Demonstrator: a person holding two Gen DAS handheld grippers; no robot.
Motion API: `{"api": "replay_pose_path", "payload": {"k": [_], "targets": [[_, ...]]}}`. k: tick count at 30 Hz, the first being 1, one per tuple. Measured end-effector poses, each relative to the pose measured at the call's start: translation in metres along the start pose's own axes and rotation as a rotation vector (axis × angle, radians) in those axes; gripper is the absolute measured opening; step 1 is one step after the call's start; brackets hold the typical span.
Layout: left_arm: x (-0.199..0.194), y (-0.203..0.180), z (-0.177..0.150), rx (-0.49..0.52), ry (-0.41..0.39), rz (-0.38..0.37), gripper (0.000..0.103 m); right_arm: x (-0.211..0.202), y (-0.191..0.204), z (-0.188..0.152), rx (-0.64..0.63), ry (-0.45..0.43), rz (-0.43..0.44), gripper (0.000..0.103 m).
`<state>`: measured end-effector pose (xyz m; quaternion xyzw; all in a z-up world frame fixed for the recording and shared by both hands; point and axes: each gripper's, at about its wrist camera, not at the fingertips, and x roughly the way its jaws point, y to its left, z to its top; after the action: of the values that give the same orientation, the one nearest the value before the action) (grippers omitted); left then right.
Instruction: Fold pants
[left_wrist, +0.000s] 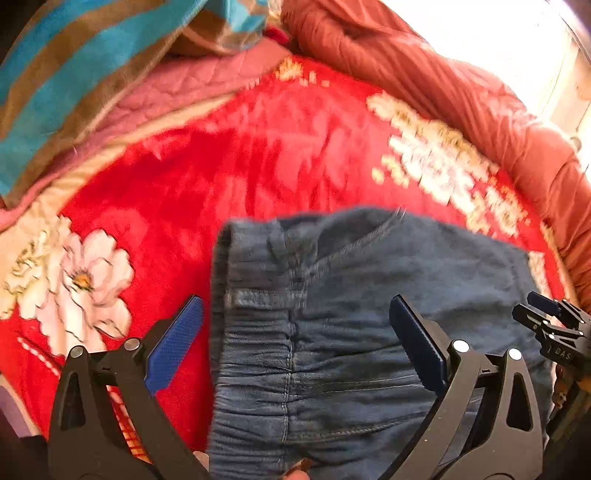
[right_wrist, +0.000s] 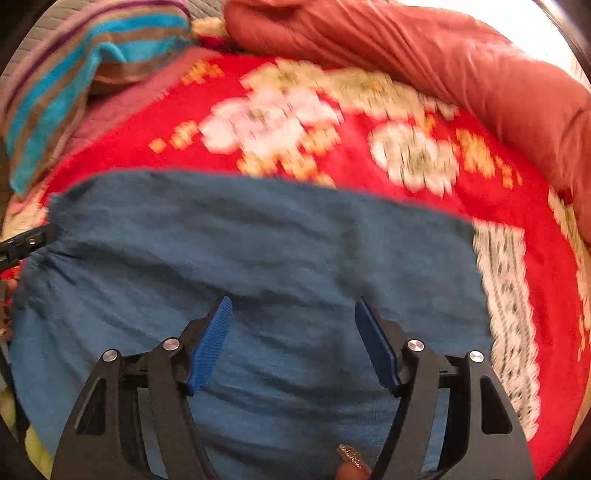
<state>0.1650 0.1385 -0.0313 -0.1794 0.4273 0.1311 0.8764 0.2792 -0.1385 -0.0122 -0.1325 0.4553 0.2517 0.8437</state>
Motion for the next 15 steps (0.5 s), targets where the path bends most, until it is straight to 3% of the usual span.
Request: {"api": "replay_pose_path", "payload": {"k": [2, 3, 4, 7, 11, 15], "targets": [[-0.009, 0.003, 0.007, -0.006, -0.031, -0.013, 0.094, -0.008, 0.004, 0.011, -0.011, -0.039, 0.039, 0.070], [-0.012, 0.006, 0.011, -0.008, -0.041, -0.016, 0.094, -0.009, 0.008, 0.018, -0.017, -0.052, 0.041, 0.086], [-0.014, 0.008, 0.014, -0.006, -0.047, -0.015, 0.094, -0.013, 0.013, 0.021, -0.026, -0.072, 0.036, 0.091], [-0.017, 0.010, 0.022, 0.041, -0.059, 0.022, 0.094, -0.013, 0.026, 0.036, -0.063, -0.090, 0.044, 0.092], [-0.014, 0.020, 0.034, 0.056, -0.027, -0.046, 0.094, -0.007, 0.051, 0.052, -0.126, -0.090, 0.058, 0.092], [-0.008, 0.017, 0.040, 0.149, -0.040, -0.024, 0.094, 0.011, 0.073, 0.064, -0.185, -0.048, 0.072, 0.092]]}}
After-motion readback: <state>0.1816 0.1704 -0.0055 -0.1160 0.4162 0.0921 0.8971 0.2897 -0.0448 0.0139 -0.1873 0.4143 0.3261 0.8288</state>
